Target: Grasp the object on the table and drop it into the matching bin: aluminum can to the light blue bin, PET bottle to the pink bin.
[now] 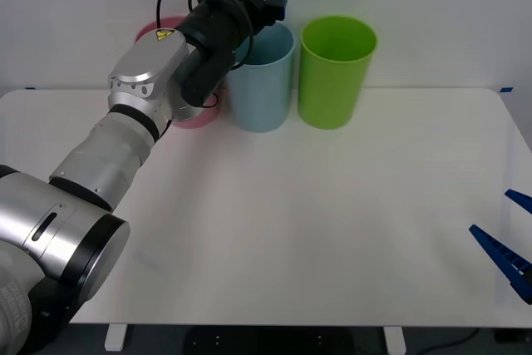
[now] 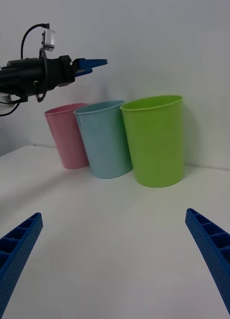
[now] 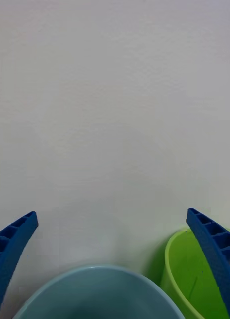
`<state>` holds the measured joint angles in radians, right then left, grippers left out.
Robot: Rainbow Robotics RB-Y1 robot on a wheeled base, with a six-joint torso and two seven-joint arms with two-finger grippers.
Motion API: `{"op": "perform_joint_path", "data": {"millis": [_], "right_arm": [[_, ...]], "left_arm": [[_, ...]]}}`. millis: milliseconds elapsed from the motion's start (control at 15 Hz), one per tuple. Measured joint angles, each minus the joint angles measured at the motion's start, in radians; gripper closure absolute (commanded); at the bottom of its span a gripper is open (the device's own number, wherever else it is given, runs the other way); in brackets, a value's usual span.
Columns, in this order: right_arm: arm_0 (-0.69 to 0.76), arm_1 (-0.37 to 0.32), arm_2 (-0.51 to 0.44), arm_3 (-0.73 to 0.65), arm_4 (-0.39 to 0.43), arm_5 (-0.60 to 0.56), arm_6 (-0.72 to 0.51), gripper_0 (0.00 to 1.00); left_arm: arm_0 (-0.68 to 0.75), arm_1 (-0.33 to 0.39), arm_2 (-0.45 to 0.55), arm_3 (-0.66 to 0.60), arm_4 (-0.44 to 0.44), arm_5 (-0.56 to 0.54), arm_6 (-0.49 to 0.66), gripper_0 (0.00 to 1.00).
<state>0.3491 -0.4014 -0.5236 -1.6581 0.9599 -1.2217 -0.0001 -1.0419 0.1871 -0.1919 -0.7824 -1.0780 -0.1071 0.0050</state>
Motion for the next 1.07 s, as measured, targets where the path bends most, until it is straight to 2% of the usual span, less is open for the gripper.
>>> {"op": "perform_joint_path", "data": {"millis": [400,667,800,1067], "right_arm": [[0.0,0.0,0.0,0.0,0.0,0.0,0.0,0.0],[0.0,0.0,0.0,0.0,0.0,0.0,0.0,0.0],[0.0,0.0,0.0,0.0,0.0,0.0,0.0,0.0],[0.0,0.0,0.0,0.0,0.0,0.0,0.0,0.0]], "left_arm": [[0.016,0.015,0.0,-0.016,0.037,-0.029,0.002,0.0],[0.141,0.055,-0.003,-0.171,0.08,-0.075,0.006,0.0],[0.216,0.096,-0.016,-0.26,0.13,-0.098,0.004,0.0],[0.345,0.229,-0.097,-0.425,0.287,-0.108,-0.008,0.0]]}}
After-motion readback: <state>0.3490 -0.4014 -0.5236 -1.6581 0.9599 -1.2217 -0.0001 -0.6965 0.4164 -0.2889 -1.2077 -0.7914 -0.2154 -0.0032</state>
